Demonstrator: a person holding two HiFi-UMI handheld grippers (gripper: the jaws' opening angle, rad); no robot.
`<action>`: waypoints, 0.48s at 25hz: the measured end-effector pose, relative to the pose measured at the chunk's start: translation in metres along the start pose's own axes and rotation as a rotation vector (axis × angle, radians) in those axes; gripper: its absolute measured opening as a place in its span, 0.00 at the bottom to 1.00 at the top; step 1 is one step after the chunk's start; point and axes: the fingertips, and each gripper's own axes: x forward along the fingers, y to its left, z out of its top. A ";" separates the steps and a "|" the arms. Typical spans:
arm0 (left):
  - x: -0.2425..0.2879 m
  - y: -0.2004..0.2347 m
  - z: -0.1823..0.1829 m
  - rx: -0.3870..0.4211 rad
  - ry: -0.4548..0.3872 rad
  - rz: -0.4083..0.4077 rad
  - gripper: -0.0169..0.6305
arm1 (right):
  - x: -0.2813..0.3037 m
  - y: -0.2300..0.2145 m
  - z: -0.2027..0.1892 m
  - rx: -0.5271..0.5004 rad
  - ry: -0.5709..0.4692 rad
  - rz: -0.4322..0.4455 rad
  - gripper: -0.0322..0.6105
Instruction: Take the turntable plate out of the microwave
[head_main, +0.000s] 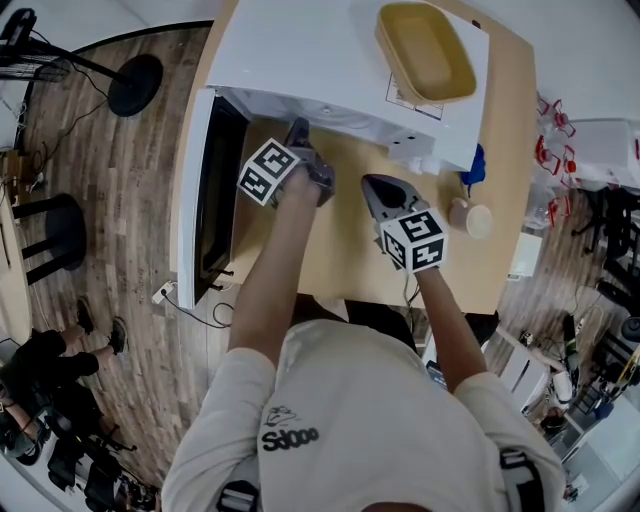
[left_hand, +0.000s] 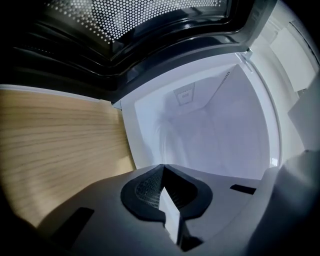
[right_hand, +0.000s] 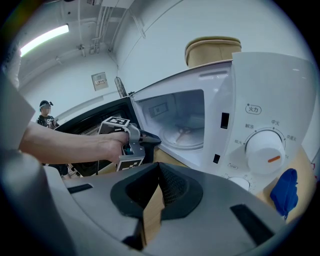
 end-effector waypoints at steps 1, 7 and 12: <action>0.001 0.001 -0.001 -0.002 0.007 0.006 0.05 | 0.001 0.000 0.001 -0.001 -0.001 -0.001 0.06; 0.002 0.005 -0.005 0.018 0.016 0.033 0.06 | 0.002 0.002 0.005 -0.007 -0.012 -0.002 0.06; 0.001 0.000 -0.002 0.078 -0.025 0.015 0.14 | -0.001 -0.003 0.000 -0.006 -0.005 -0.009 0.06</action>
